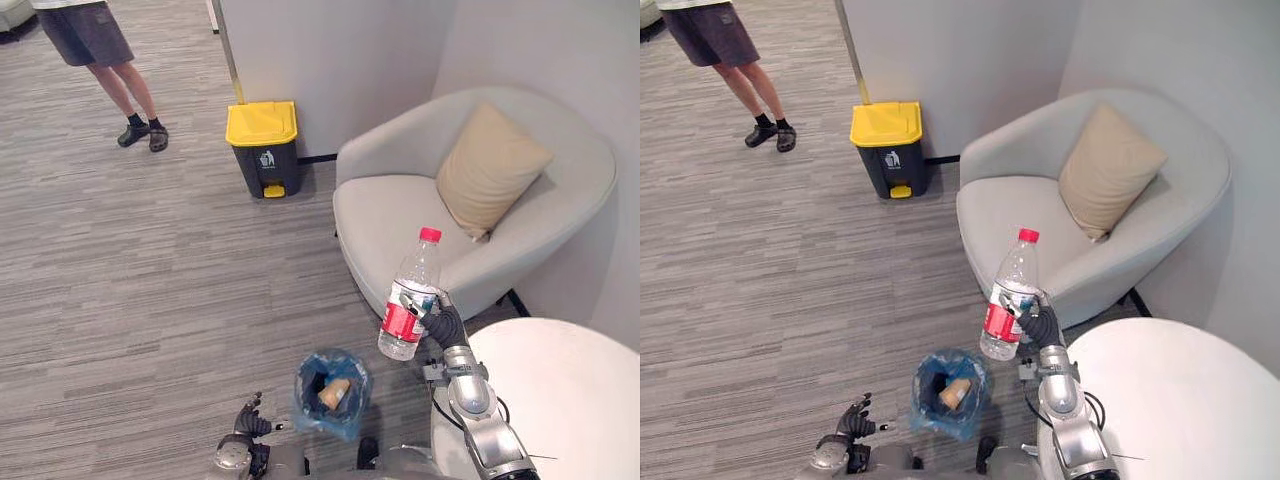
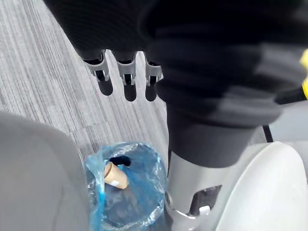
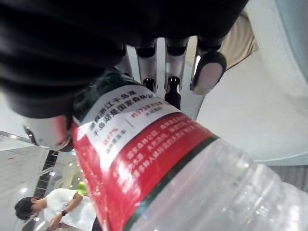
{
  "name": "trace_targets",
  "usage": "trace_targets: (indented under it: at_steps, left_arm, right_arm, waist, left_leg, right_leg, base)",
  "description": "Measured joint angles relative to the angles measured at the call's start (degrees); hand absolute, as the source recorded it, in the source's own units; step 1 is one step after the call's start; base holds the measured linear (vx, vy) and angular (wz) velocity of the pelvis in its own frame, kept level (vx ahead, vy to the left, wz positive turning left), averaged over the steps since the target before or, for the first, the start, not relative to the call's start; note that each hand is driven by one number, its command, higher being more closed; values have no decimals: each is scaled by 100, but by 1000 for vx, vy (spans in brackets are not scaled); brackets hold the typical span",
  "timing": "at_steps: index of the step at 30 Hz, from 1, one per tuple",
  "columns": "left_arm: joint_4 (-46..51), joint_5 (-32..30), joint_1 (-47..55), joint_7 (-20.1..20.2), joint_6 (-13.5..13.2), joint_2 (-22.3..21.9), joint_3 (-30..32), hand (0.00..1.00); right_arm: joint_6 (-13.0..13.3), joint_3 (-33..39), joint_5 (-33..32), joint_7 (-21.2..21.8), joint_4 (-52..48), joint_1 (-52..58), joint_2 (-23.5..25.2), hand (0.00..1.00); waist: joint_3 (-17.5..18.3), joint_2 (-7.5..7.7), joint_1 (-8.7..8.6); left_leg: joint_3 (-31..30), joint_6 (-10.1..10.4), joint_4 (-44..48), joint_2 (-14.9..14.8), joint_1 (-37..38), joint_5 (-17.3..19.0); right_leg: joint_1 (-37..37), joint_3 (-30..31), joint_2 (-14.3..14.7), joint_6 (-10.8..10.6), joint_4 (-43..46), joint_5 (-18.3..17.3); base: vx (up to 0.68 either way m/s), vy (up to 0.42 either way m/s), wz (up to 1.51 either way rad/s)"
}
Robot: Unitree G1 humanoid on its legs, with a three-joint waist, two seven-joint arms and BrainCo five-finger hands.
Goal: Gather rubbish on tea table into small bin, then transfer packed bag to large trash can.
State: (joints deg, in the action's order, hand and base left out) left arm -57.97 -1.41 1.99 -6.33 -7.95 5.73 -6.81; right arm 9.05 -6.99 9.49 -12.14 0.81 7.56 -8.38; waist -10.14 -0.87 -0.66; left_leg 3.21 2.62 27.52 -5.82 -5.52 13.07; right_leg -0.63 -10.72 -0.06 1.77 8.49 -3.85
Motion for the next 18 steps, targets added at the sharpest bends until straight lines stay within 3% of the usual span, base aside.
trace_targets:
  at_steps: [3, 11, 14, 18]
  left_arm:
    - [-10, -63, -21, -4, 21, 26, -240, 0]
    - [-7, -62, -45, -20, 10, 150, -241, 0]
    - [-5, -53, -88, -25, -3, 184, -156, 0]
    - [18, -30, -434, -45, -19, 276, -150, 0]
  right_arm:
    - [-20, 75, 2, -11, 117, 2, -93, 100]
    - [-41, -135, 14, 13, 801, -77, 24, 100]
    - [-49, -316, 19, 10, 1090, -296, 2, 100]
    - [-49, -688, 18, -2, 1252, -1001, -111, 100]
  waist:
    - [-2, -133, 1]
    - [-29, -82, 145]
    - [-127, -67, 153]
    - [-610, -56, 164]
  left_leg:
    - [160, 32, -848, -50, 177, -207]
    - [334, -185, -1440, 281, 270, -494]
    - [428, -180, -1413, 280, -3, -510]
    - [474, -255, -729, 182, -812, -433]
  right_leg:
    - [-2, -35, -31, -98, 5, -13]
    - [208, 206, -296, -319, -99, 168]
    - [570, 326, -298, -330, 21, 204]
    - [1374, 418, -285, -307, 628, 168]
  base:
    - [-3, 103, 20]
    - [-50, 98, -7]
    - [-89, 9, -20]
    - [-137, 1, -8]
